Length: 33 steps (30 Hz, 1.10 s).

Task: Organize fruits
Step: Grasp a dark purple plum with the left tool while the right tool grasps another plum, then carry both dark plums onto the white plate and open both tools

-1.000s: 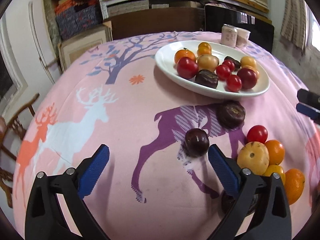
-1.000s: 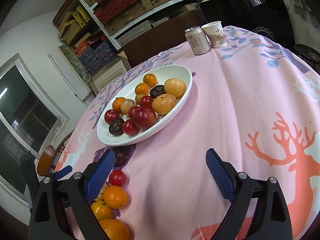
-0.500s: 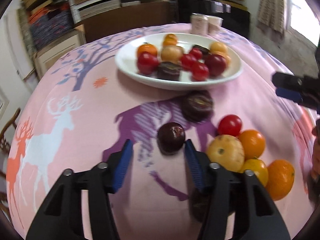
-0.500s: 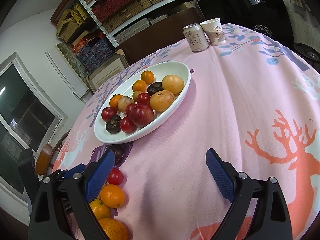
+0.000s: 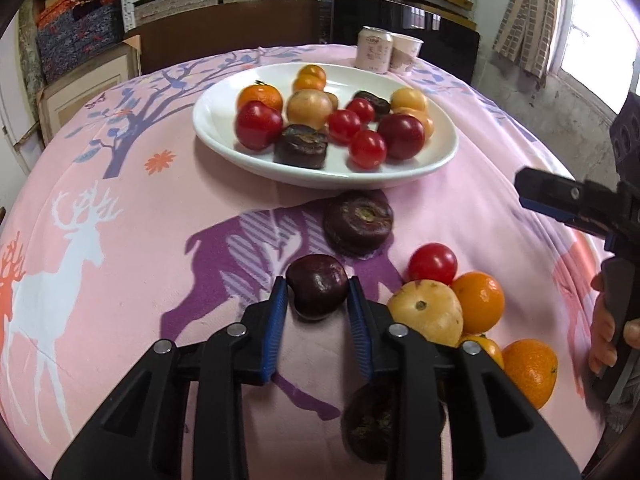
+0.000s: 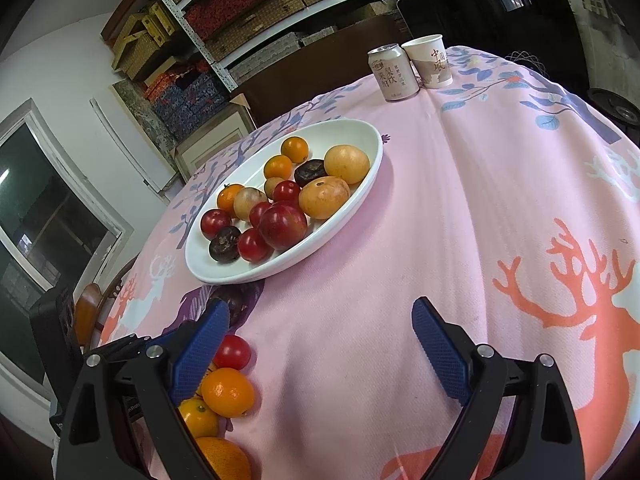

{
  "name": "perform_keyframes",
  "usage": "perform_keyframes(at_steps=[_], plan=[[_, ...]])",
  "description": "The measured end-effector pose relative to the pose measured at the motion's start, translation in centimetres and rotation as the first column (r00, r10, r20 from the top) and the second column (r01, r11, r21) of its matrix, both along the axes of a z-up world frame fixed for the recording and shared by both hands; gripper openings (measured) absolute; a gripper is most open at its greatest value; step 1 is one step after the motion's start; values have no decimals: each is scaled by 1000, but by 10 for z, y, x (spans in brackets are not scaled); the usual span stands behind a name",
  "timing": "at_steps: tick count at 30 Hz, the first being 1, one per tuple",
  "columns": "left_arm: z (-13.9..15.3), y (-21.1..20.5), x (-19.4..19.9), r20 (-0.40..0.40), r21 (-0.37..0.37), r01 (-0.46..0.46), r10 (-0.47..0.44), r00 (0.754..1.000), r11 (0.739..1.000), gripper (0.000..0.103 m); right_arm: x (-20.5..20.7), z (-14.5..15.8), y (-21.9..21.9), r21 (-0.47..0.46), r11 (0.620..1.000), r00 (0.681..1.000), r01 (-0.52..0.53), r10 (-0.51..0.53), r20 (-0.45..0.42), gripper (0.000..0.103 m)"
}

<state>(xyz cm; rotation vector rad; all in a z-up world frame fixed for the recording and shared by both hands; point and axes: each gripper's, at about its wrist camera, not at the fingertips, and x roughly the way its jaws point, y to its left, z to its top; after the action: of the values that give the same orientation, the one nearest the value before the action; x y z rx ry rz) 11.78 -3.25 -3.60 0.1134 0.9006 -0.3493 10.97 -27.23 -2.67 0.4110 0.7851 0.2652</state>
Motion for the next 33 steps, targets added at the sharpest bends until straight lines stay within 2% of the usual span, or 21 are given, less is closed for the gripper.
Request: perform_keyframes(at_steps=[4,7,11,13,15,17,19,22,26,33], plan=[[7,12,0,41,24,-74,73,997,997,30,2,2,13,26,996,996,-87,87,14,93],[7,21,4,30,25,-111,110,993,994,30,12,6,35,53,981,982,-186,186,-4,93],[4,27,7,14,35,-130,130,991,991,30,27,12,72,-33,965,965,-262,260,-42,91],[4,27,7,15,37,-129,129,992,991,30,34,12,91,-75,953,955,-294,289,-64,84],[3,27,7,14,42,-132,131,991,990,30,42,11,105,-126,943,950,-309,300,-83,81],[2,29,9,3,42,-138,138,990,990,30,46,9,115,-182,932,949,-313,299,-98,71],[1,30,10,-6,36,-142,142,990,989,30,50,5,121,-243,919,951,-309,291,-106,57],[0,27,9,0,49,-140,140,990,989,30,50,-3,131,-287,897,942,-336,313,-123,46],[-1,24,8,11,72,-137,136,991,988,31,49,0,137,-348,874,941,-339,321,-109,44],[-2,22,7,19,88,-134,133,991,987,31,42,2,134,-389,856,938,-340,338,-75,41]])
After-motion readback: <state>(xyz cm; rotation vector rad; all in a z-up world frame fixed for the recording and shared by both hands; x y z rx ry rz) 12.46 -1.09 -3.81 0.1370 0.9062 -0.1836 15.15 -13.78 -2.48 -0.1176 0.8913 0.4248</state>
